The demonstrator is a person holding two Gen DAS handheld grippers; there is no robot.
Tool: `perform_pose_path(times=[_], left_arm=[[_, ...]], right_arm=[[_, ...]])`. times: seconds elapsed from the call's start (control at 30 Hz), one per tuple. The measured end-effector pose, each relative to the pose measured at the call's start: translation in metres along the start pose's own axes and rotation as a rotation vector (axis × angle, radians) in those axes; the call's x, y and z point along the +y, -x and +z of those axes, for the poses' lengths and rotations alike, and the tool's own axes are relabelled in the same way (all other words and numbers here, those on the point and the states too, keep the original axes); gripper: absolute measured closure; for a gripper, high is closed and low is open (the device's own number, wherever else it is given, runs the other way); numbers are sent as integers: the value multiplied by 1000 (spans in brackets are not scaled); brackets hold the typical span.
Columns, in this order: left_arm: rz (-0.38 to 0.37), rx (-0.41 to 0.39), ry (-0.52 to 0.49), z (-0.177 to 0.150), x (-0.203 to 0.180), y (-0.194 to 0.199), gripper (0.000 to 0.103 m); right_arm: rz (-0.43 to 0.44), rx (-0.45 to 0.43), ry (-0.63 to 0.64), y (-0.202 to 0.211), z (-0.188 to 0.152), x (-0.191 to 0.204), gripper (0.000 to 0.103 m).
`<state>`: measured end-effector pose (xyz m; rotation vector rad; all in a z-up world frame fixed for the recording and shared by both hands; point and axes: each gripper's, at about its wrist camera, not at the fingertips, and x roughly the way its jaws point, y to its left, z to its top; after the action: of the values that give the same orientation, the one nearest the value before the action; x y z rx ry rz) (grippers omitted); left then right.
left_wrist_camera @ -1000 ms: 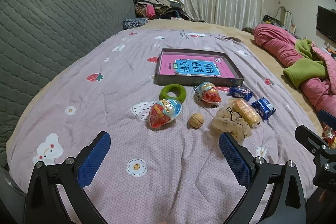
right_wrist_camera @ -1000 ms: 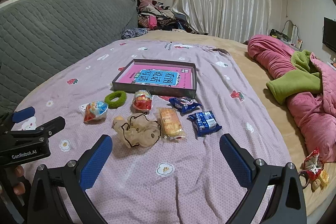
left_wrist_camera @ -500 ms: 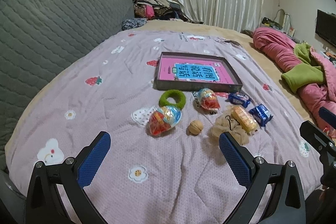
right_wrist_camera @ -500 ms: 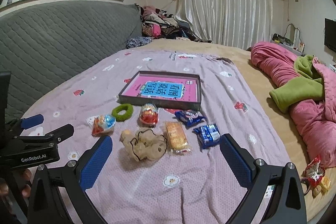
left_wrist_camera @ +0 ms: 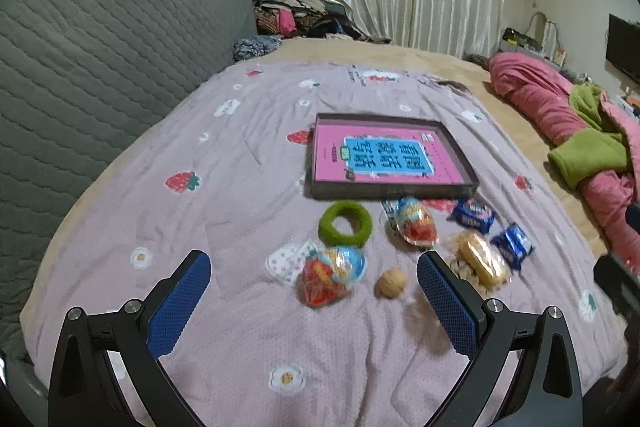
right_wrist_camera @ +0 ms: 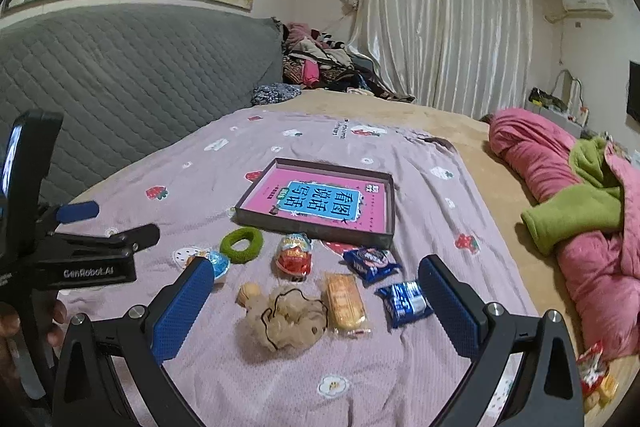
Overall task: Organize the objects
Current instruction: 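Move both tools toward the Kinder Joy egg and mesh pouch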
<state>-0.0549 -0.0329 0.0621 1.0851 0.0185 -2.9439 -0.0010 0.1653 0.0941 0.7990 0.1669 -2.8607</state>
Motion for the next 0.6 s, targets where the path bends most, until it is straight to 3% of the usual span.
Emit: perform_pose_path(times=[0.2,0.6], left_arm=[[17,-3,-32,5,-4,-22,0],[-21,53,-85,-29,-13,-84,0]], right_arm=[[-12,11,54,-17,-8,13,0],[-38,116,149,-66,-51,36,0]])
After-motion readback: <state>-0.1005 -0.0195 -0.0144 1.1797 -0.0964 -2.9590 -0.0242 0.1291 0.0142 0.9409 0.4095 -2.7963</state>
